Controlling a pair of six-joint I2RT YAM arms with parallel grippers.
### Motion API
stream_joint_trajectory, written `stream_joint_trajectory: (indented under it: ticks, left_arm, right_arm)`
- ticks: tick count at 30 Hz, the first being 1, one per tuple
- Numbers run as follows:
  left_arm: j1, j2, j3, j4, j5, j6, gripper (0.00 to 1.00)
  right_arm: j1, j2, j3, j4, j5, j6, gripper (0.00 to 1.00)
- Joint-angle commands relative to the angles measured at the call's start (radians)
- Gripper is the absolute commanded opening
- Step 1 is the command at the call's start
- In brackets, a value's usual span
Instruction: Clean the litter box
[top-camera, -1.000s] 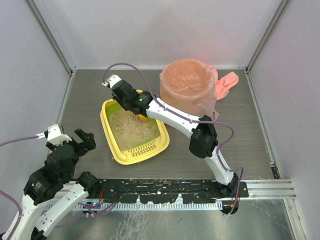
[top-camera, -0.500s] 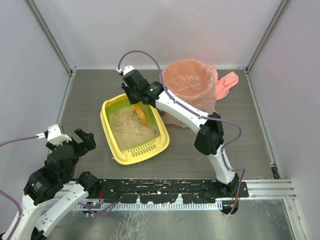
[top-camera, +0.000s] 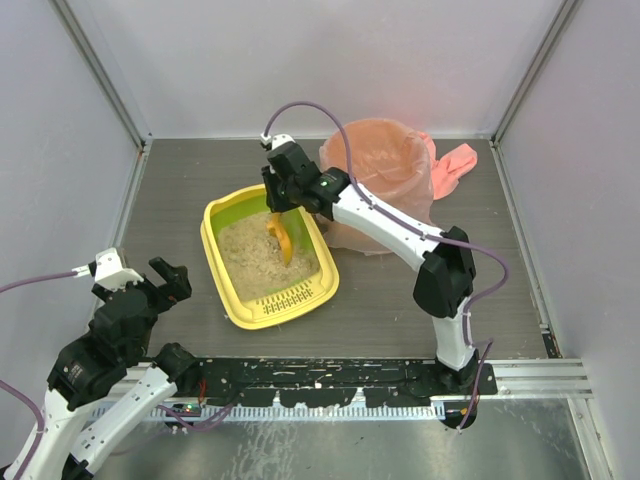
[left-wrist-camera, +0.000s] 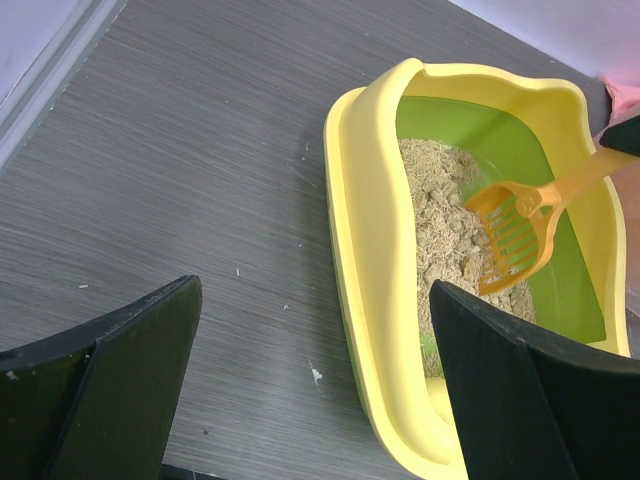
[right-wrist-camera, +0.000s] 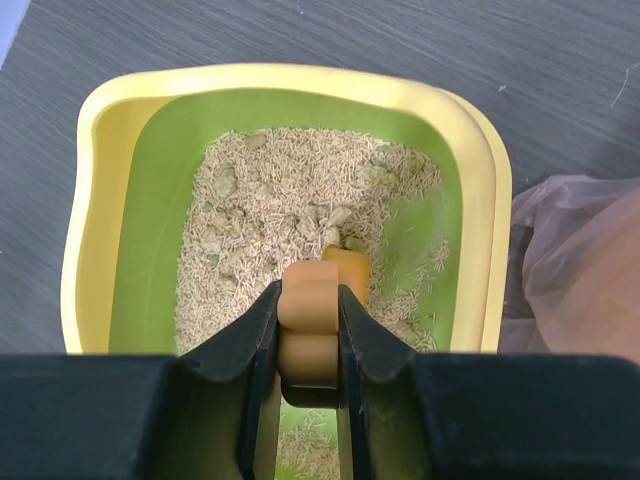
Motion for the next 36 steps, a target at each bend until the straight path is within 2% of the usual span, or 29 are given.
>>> stream_joint_trajectory:
  ticks: [1, 8, 24, 36]
  left_arm:
    - [0.004, 0.01, -0.001, 0.055, -0.005, -0.007, 0.98]
    - [0.005, 0.015, -0.002, 0.059, 0.001, -0.006, 0.98]
    - [0.005, 0.035, -0.004, 0.067, 0.02, 0.0, 0.98]
    - [0.004, 0.05, -0.002, 0.071, 0.025, 0.006, 0.98]
  right_arm:
    - [0.009, -0.119, -0.085, 0.12, -0.058, 0.107, 0.01]
    - [0.009, -0.24, -0.287, 0.238, -0.023, 0.195, 0.01]
    - [0.017, -0.478, -0.779, 0.509, 0.231, 0.52, 0.01]
    - [0.128, -0.499, -0.964, 0.744, 0.401, 0.606, 0.01]
